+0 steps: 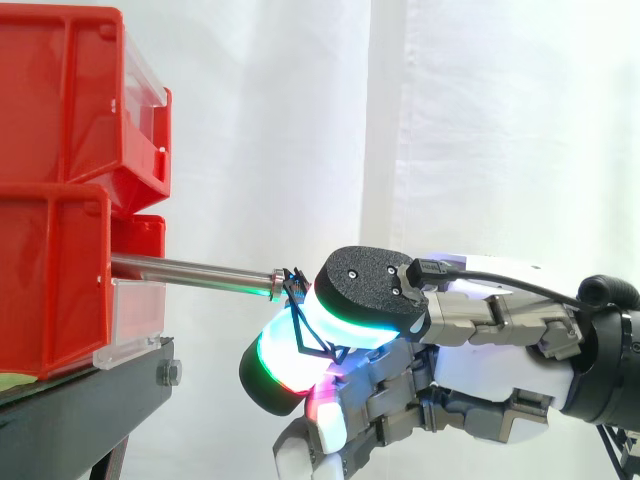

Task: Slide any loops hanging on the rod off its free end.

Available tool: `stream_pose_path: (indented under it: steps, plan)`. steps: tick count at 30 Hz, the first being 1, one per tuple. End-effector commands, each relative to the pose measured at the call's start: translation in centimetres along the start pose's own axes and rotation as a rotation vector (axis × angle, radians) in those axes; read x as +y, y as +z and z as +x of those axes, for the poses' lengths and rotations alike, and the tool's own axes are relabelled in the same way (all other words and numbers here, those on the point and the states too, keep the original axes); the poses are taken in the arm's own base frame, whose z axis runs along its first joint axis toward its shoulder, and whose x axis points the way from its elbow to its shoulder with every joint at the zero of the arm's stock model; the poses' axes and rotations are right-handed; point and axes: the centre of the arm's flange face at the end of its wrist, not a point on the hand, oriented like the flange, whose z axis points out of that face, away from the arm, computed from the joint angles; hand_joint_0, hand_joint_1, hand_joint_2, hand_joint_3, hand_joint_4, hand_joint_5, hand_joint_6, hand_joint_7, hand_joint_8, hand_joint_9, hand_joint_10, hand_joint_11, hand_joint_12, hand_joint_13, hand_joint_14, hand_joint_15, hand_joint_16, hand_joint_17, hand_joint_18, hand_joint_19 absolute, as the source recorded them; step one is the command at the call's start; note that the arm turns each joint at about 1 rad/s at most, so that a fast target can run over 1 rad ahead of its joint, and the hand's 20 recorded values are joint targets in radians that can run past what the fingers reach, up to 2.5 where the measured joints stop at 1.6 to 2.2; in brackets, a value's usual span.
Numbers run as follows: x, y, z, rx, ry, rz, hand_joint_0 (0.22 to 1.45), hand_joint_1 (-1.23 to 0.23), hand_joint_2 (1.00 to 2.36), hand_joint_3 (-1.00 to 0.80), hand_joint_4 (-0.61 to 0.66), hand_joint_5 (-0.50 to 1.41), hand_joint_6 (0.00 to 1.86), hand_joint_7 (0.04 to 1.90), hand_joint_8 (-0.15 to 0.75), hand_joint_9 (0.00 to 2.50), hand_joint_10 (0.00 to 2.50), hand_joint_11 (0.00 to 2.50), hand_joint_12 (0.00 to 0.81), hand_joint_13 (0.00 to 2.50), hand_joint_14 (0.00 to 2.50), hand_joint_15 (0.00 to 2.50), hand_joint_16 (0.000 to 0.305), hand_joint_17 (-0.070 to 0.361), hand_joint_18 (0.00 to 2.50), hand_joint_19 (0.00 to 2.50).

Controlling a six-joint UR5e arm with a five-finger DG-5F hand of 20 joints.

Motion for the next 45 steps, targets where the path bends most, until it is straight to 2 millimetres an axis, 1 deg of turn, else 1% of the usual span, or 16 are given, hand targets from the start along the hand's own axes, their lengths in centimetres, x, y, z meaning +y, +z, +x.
stream_pose_path:
  steps: [1, 2, 8, 16, 19, 20, 23, 24, 27, 29, 33, 34, 38, 40, 44, 45]
  plan:
    - [0.5, -0.2, -0.2, 0.015, -0.006, 0.020, 0.63, -0.73, 1.02, -0.20, 0.16, -0.21, 0.84, 1.19, 0.305, 0.98, 0.01, 0.76, 0.345, 0.93, 0.02, 0.46, 0.050, 0.112, 0.85, 0.48]
    - [0.9, -0.4, -0.5, 0.029, -0.013, 0.046, 0.63, -0.73, 1.02, -0.20, 0.16, -0.21, 0.84, 1.19, 0.307, 0.99, 0.01, 0.76, 0.342, 0.93, 0.02, 0.46, 0.050, 0.112, 0.85, 0.49]
    - [1.6, -1.0, -1.0, 0.052, -0.026, 0.103, 0.63, -0.73, 1.02, -0.19, 0.14, -0.21, 0.86, 1.21, 0.303, 0.99, 0.01, 0.76, 0.342, 0.94, 0.02, 0.46, 0.050, 0.112, 0.85, 0.48]
    - [1.7, -2.2, -1.4, 0.092, -0.009, 0.201, 0.63, -0.73, 1.02, -0.19, 0.14, -0.21, 0.86, 1.20, 0.305, 0.99, 0.01, 0.77, 0.343, 0.94, 0.02, 0.46, 0.050, 0.112, 0.86, 0.48]
    - [2.7, -2.4, -1.9, 0.102, -0.006, 0.223, 0.63, -0.73, 1.02, -0.19, 0.14, -0.21, 0.86, 1.20, 0.307, 0.99, 0.01, 0.77, 0.342, 0.94, 0.02, 0.47, 0.050, 0.112, 0.86, 0.48]
    - [2.8, -2.5, -2.1, 0.102, -0.009, 0.229, 0.63, -0.73, 1.02, -0.19, 0.14, -0.21, 0.86, 1.20, 0.306, 0.99, 0.01, 0.76, 0.343, 0.94, 0.02, 0.47, 0.050, 0.112, 0.86, 0.48]
    - [4.0, -3.0, -2.6, 0.115, -0.016, 0.256, 0.63, -0.72, 1.02, -0.19, 0.15, -0.21, 0.86, 1.20, 0.305, 0.99, 0.01, 0.76, 0.344, 0.94, 0.02, 0.46, 0.050, 0.112, 0.86, 0.48]
    - [3.9, -3.1, -2.6, 0.117, -0.018, 0.265, 0.63, -0.72, 1.02, -0.19, 0.15, -0.21, 0.86, 1.20, 0.305, 0.99, 0.01, 0.77, 0.345, 0.94, 0.02, 0.47, 0.050, 0.112, 0.85, 0.49]
    - [4.8, -3.3, -3.2, 0.120, -0.021, 0.279, 0.63, -0.72, 1.02, -0.19, 0.16, -0.21, 0.86, 1.20, 0.307, 0.99, 0.01, 0.77, 0.344, 0.94, 0.02, 0.46, 0.050, 0.112, 0.85, 0.49]
    - [4.9, -3.4, -3.4, 0.123, -0.025, 0.288, 0.62, -0.72, 1.02, -0.19, 0.16, -0.21, 0.86, 1.20, 0.308, 1.00, 0.01, 0.77, 0.343, 0.93, 0.02, 0.47, 0.050, 0.112, 0.85, 0.49]
    - [6.2, -3.7, -4.1, 0.131, -0.031, 0.311, 0.62, -0.71, 1.02, -0.19, 0.17, -0.21, 0.86, 1.22, 0.308, 1.00, 0.01, 0.77, 0.346, 0.93, 0.02, 0.47, 0.050, 0.113, 0.85, 0.50]
    - [6.7, -3.8, -4.4, 0.131, -0.031, 0.312, 0.61, -0.70, 1.02, -0.19, 0.18, -0.21, 0.86, 1.22, 0.312, 1.01, 0.01, 0.77, 0.346, 0.93, 0.02, 0.47, 0.050, 0.113, 0.85, 0.50]
    - [7.3, -4.3, -5.0, 0.143, -0.040, 0.344, 0.59, -0.65, 1.02, -0.23, 0.19, -0.20, 0.86, 1.25, 0.317, 1.00, 0.01, 0.77, 0.350, 0.93, 0.02, 0.47, 0.050, 0.113, 0.84, 0.52]
    - [7.5, -4.5, -4.9, 0.150, -0.042, 0.354, 0.59, -0.55, 1.02, -0.29, 0.20, -0.18, 0.85, 1.31, 0.326, 1.02, 0.01, 0.77, 0.351, 0.93, 0.02, 0.48, 0.051, 0.114, 0.83, 0.53]
    - [7.5, -4.7, -5.2, 0.143, -0.038, 0.376, 0.59, -0.52, 1.02, -0.29, 0.19, -0.17, 0.84, 1.34, 0.323, 1.04, 0.02, 0.77, 0.350, 0.93, 0.02, 0.48, 0.050, 0.113, 0.83, 0.54]
    - [7.5, -4.8, -5.2, 0.141, -0.032, 0.383, 0.59, -0.53, 1.02, -0.24, 0.16, -0.17, 0.84, 1.34, 0.326, 1.05, 0.01, 0.78, 0.350, 0.94, 0.02, 0.48, 0.050, 0.113, 0.83, 0.53]
